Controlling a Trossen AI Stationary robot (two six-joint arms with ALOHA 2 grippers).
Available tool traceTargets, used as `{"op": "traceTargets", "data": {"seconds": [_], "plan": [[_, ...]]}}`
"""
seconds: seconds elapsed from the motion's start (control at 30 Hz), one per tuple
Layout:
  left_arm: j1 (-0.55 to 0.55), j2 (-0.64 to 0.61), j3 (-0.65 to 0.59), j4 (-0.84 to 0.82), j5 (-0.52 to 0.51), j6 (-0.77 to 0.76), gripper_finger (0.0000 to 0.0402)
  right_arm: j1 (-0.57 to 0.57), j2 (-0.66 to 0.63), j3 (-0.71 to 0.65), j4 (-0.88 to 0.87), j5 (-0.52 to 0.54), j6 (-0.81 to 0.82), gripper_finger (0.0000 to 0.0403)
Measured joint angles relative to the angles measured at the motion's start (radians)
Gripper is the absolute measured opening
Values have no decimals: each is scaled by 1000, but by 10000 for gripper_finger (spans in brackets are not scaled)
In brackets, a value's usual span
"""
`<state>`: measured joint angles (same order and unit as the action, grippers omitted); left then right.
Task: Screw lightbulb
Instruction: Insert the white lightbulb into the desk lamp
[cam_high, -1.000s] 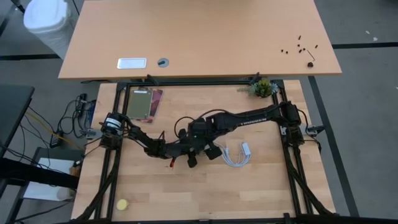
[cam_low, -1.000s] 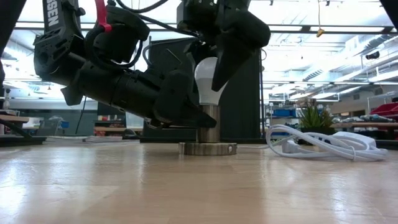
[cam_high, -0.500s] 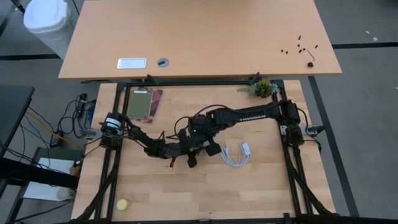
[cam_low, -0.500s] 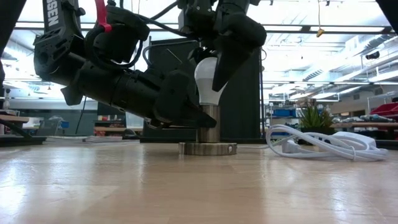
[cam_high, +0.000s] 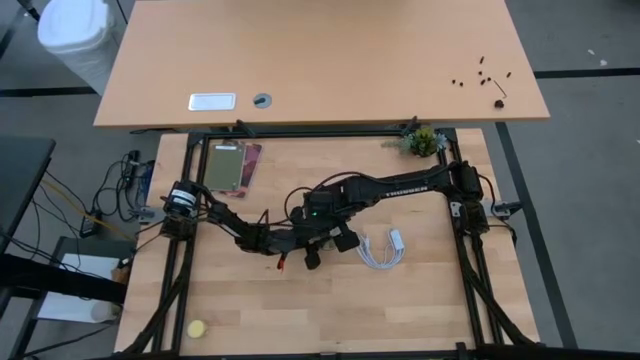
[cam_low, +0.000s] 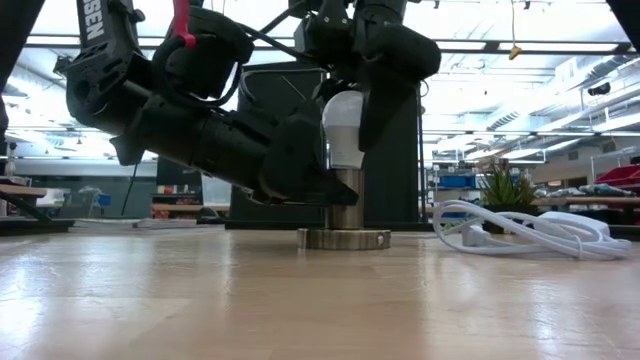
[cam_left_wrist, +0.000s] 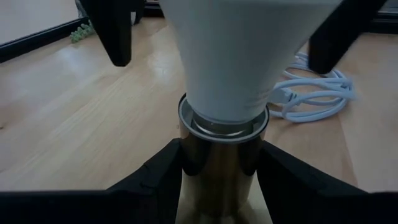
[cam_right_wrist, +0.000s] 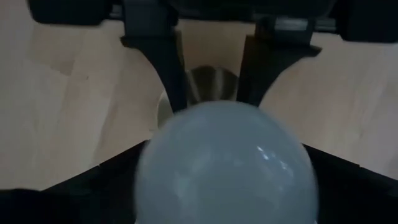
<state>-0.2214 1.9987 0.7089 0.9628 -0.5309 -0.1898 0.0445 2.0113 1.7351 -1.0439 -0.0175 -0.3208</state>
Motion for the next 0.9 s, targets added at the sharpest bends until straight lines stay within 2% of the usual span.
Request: {"op": "traceTargets", "data": {"seconds": [0.37,0.9], "plan": [[24,63,44,66,7,32,187,25,0,1,-56,36,12,374],[68,124,120,97,90,86,187,26,-1,1,-151,128,33,374]]}}
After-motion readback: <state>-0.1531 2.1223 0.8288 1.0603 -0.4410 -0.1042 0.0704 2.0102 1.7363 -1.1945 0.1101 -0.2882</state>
